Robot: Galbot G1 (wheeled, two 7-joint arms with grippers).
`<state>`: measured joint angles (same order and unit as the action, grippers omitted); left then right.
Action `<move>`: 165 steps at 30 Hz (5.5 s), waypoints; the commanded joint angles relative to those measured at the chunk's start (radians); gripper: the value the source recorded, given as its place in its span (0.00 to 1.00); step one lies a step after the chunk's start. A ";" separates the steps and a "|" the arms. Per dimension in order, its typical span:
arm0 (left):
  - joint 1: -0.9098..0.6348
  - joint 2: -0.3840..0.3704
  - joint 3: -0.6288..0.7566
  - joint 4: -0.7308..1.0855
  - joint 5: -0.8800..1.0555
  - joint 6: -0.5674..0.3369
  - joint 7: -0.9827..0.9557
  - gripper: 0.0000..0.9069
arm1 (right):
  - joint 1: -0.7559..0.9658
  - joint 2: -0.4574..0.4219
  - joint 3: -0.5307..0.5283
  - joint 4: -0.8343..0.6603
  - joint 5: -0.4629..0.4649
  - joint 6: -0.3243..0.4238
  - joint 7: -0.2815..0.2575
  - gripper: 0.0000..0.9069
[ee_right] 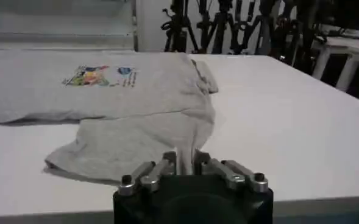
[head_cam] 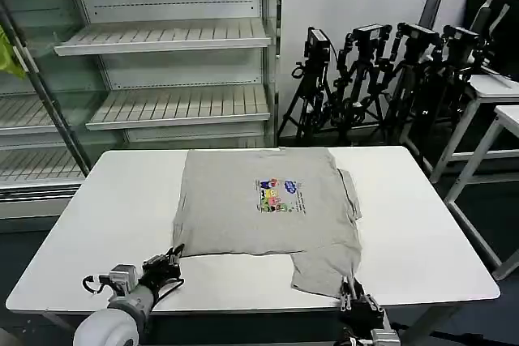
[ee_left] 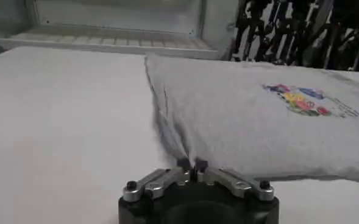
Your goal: Fold and organize the clothes.
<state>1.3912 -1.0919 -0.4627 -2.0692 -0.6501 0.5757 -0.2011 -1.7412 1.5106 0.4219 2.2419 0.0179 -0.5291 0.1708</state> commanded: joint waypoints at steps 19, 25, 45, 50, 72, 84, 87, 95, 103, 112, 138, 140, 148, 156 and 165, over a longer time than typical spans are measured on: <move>0.128 0.040 -0.138 -0.333 -0.083 0.001 -0.015 0.06 | -0.020 -0.109 0.162 0.321 0.202 0.069 0.040 0.00; 0.021 0.056 -0.102 -0.226 -0.142 0.001 -0.024 0.06 | 0.145 -0.166 0.188 0.211 0.275 0.064 0.057 0.00; -0.376 0.094 0.101 0.129 -0.103 0.001 -0.037 0.06 | 0.664 -0.268 0.006 -0.199 0.394 -0.021 0.143 0.00; -0.396 0.087 0.149 0.164 -0.038 0.002 -0.035 0.06 | 0.744 -0.277 -0.066 -0.290 0.378 -0.034 0.140 0.00; -0.366 0.069 0.162 0.199 0.028 0.002 -0.072 0.40 | 0.895 -0.214 -0.170 -0.582 0.255 -0.048 0.096 0.00; -0.294 0.067 0.113 0.123 -0.013 0.000 -0.068 1.00 | 0.812 -0.197 -0.152 -0.480 0.224 0.028 0.095 1.00; -0.250 0.064 0.090 0.078 -0.017 0.000 -0.069 1.00 | 0.753 -0.204 -0.122 -0.419 0.223 0.036 0.094 1.00; -0.171 0.046 0.074 0.068 -0.030 0.000 -0.065 1.00 | 0.593 -0.225 -0.037 -0.326 0.207 0.041 0.077 1.00; -0.228 0.035 0.106 0.161 -0.033 -0.008 -0.058 1.00 | 0.613 -0.218 -0.014 -0.417 0.242 0.002 0.082 1.00; -0.231 0.036 0.110 0.185 -0.033 -0.034 -0.050 0.06 | 0.664 -0.216 -0.034 -0.489 0.306 -0.028 0.082 0.71; -0.072 0.030 0.075 0.001 -0.046 -0.041 -0.034 0.06 | 0.556 -0.258 -0.027 -0.330 0.326 -0.038 0.079 0.00; -0.034 0.027 0.065 -0.039 -0.044 -0.041 -0.035 0.06 | 0.524 -0.261 -0.016 -0.292 0.315 -0.035 0.078 0.00; 0.189 0.013 -0.005 -0.222 -0.004 -0.075 -0.036 0.06 | 0.316 -0.264 0.052 -0.090 0.259 -0.018 0.085 0.00; 0.366 0.005 -0.031 -0.299 0.110 -0.142 -0.027 0.06 | 0.128 -0.272 0.119 0.030 0.236 -0.007 0.081 0.00; 0.399 0.039 -0.051 -0.266 0.169 -0.134 -0.014 0.06 | 0.063 -0.301 0.141 0.067 0.231 -0.048 0.079 0.32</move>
<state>1.6648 -1.0700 -0.4908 -2.2916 -0.5588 0.4610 -0.2231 -1.5262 1.2260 0.5212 2.2043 0.2705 -0.5459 0.2487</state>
